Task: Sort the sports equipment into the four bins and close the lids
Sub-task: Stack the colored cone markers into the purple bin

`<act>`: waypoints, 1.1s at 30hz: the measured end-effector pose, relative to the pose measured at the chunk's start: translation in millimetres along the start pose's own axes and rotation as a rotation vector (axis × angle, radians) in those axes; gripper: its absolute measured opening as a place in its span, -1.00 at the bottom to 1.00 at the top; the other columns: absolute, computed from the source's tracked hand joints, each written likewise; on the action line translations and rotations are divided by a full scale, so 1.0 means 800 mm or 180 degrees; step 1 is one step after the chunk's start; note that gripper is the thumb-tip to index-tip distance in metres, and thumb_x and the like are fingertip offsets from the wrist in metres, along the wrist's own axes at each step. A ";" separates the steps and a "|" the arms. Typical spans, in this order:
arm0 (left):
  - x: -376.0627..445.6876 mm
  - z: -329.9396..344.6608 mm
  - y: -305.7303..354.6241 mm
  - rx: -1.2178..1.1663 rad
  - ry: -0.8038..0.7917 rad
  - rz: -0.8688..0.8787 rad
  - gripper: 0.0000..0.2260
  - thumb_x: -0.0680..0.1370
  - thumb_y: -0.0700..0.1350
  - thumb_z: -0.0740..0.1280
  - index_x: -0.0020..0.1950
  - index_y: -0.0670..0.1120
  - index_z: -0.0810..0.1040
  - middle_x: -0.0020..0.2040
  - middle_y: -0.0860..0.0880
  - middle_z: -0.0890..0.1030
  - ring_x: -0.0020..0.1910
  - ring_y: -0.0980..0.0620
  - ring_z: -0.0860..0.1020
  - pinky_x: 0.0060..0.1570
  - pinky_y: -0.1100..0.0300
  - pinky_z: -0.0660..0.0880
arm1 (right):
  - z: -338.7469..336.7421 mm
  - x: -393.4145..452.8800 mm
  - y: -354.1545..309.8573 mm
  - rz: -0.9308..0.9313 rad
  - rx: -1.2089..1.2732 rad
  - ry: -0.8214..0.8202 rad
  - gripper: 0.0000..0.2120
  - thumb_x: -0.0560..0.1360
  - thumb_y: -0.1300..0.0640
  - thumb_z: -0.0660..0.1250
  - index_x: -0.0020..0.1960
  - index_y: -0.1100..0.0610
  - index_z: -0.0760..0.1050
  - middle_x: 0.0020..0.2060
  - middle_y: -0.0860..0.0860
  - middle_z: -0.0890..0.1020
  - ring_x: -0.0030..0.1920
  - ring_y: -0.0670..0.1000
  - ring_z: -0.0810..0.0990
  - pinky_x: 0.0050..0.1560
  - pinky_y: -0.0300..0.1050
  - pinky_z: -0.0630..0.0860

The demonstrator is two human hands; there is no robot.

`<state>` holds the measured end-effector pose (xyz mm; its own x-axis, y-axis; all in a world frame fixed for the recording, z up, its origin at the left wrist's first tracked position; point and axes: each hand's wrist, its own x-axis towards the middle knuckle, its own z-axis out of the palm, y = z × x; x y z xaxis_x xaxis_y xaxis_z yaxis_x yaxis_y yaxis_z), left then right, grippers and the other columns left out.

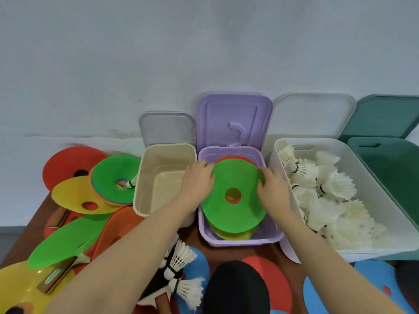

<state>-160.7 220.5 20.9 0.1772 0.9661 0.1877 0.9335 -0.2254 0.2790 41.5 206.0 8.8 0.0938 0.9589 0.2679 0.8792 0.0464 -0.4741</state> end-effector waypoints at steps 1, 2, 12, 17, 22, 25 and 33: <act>-0.001 0.006 -0.005 0.0175 -0.0180 -0.0030 -0.67 0.58 -0.05 0.18 0.34 -0.04 0.41 0.14 -0.11 0.48 0.14 -0.15 0.41 0.04 0.05 0.32 | 0.005 -0.001 0.003 0.0027 -0.0057 -0.0091 -0.67 0.42 0.29 0.28 0.19 0.22 0.50 0.05 0.23 0.52 0.04 0.29 0.50 0.06 0.12 0.40; -0.005 0.011 -0.009 0.0257 -0.0244 -0.0030 -0.67 0.58 -0.03 0.18 0.34 -0.05 0.41 0.16 -0.11 0.46 0.15 -0.16 0.39 0.06 0.05 0.31 | 0.010 -0.003 0.005 0.0041 -0.0049 -0.0180 -0.66 0.43 0.27 0.29 0.21 0.21 0.49 0.10 0.21 0.50 0.09 0.28 0.48 0.10 0.12 0.36; -0.069 -0.013 -0.029 0.0196 0.0413 0.0562 -0.60 0.45 0.00 0.11 0.11 -0.13 0.60 -0.01 -0.10 0.61 -0.06 -0.13 0.57 -0.08 0.06 0.44 | 0.004 -0.063 -0.008 -0.0638 0.0384 -0.0080 -0.67 0.43 0.13 0.21 0.14 0.18 0.54 0.02 0.10 0.56 0.03 0.19 0.54 0.04 0.09 0.45; -0.131 -0.035 -0.047 -0.0078 0.0698 0.0809 -0.66 0.46 -0.03 0.14 0.08 -0.13 0.59 0.00 -0.09 0.58 0.00 -0.05 0.39 -0.08 0.06 0.25 | 0.000 -0.118 -0.042 -0.0982 0.0901 0.0095 -0.68 0.50 0.06 0.15 0.09 0.21 0.54 -0.04 0.05 0.56 -0.04 0.09 0.56 -0.02 0.10 0.50; -0.204 -0.032 -0.073 -0.0258 0.0663 0.0890 -0.74 0.49 -0.07 0.17 -0.01 -0.11 0.61 -0.05 -0.04 0.58 -0.02 -0.01 0.42 -0.08 0.10 0.30 | 0.012 -0.181 -0.072 -0.0990 0.1150 0.0164 -0.78 0.50 0.09 0.22 0.00 0.20 0.55 -0.16 0.01 0.55 -0.15 0.00 0.52 -0.11 -0.02 0.48; -0.233 -0.019 -0.084 -0.0279 0.0406 0.0746 -0.75 0.49 -0.04 0.17 -0.02 -0.07 0.61 -0.10 0.01 0.58 -0.09 -0.02 0.49 -0.13 0.16 0.26 | 0.024 -0.220 -0.083 -0.1076 0.1049 -0.0169 -0.76 0.47 0.02 0.23 -0.04 0.16 0.55 -0.23 -0.04 0.50 -0.20 0.03 0.51 -0.19 -0.11 0.42; -0.249 0.015 -0.078 0.0110 -0.1239 -0.0070 -0.53 0.59 0.06 0.12 0.49 -0.01 0.17 0.36 -0.05 0.35 0.31 -0.13 0.30 0.23 -0.01 0.23 | 0.085 -0.274 -0.074 -0.0482 0.0103 -0.1969 -0.38 0.39 -0.15 0.37 0.39 -0.04 0.28 0.30 -0.11 0.40 0.34 -0.07 0.28 0.21 -0.17 0.00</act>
<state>-250.6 43.4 -45.1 0.2558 0.9476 -0.1911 0.9472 -0.2061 0.2457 -62.9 12.4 -78.7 -0.3259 0.9250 -0.1955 0.8461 0.1932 -0.4967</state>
